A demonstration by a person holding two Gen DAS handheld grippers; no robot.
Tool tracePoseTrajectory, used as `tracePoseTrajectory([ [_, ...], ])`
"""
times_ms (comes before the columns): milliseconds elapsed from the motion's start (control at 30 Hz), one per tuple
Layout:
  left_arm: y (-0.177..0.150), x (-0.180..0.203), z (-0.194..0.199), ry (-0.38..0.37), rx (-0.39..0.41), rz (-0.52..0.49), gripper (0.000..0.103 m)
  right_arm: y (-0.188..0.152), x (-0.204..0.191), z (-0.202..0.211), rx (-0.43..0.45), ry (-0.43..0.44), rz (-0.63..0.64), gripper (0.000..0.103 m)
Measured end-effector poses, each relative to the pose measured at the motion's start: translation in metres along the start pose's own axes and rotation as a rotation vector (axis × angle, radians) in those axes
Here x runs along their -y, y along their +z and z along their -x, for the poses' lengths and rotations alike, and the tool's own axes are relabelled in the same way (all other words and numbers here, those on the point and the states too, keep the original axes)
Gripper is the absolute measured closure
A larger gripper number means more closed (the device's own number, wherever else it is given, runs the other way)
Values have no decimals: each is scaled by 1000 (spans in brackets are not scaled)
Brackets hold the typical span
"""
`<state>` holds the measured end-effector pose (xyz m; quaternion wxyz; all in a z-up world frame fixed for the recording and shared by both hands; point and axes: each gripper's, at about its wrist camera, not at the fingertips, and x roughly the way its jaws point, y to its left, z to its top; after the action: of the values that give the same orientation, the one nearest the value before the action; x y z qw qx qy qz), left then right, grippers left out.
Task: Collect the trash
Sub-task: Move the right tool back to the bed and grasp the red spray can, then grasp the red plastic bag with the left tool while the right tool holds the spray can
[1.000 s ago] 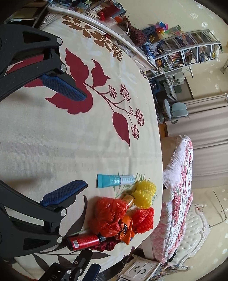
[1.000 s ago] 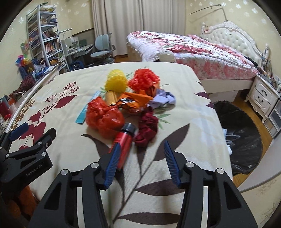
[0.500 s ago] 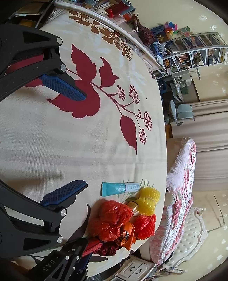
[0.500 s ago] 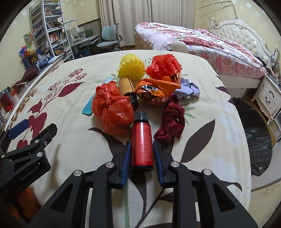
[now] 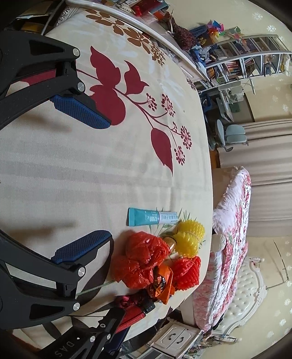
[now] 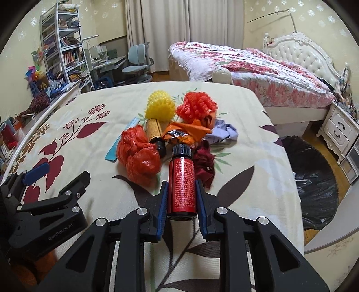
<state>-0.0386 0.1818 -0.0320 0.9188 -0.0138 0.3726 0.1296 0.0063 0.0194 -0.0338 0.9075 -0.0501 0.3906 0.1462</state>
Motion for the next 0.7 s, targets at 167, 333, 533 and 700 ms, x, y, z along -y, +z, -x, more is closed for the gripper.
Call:
tracePoseTrajectory([
  [167, 1, 17, 0, -34, 0, -15, 14, 3, 19, 7, 32, -38, -28, 78],
  [333, 1, 30, -3, -69, -9, -18, 14, -1, 43, 6, 32, -79, -64, 78],
  [533, 4, 48, -6, -78, -7, -45, 14, -12, 64, -8, -5, -94, -105, 78],
  [700, 14, 61, -13, -83, -5, -58, 13, -18, 74, -15, -26, -79, -133, 78],
])
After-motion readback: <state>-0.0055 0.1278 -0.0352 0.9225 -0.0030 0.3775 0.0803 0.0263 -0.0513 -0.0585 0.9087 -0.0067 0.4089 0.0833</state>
